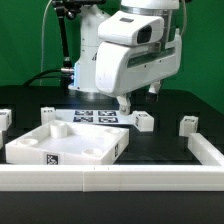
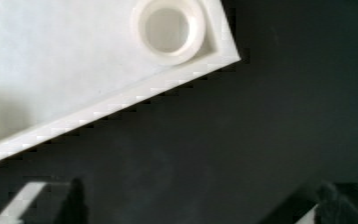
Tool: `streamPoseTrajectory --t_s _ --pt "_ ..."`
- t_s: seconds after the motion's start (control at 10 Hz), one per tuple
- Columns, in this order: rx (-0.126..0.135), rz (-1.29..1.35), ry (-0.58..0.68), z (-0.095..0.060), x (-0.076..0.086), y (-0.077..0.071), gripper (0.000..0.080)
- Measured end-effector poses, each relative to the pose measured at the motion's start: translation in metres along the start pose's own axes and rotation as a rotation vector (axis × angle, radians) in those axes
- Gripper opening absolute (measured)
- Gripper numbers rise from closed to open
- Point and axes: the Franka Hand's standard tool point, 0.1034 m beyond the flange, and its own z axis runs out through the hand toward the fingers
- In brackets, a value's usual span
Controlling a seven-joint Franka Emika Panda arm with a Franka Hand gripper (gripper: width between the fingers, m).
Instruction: Assemble one leg
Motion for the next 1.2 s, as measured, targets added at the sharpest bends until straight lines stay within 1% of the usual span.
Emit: streamPoseTrajectory --t_s 0.2,0.3,0.4,0.6,0.7,0.8,0.9,1.2 --pt "-0.004 -0.015 0.005 0.001 0.000 0.000 0.0650" --pt "-0.034 -0.108 0.041 0.011 -0.008 0.000 0.0650" --pt "-0.038 -0.169 0.047 0.022 -0.022 -0.004 0.0650" --pt "-0.058 -0.329 0.057 0.033 -0.037 -0.005 0.0650" --pt "-0.056 -0.389 0.045 0.036 -0.046 -0.002 0.0650" --pt "-0.055 -0.379 0.041 0.037 -0.053 0.004 0.0650" --pt "-0.055 -0.378 0.043 0.037 -0.050 0.002 0.0650" --pt "-0.057 -0.380 0.044 0.038 -0.051 0.003 0.0650"
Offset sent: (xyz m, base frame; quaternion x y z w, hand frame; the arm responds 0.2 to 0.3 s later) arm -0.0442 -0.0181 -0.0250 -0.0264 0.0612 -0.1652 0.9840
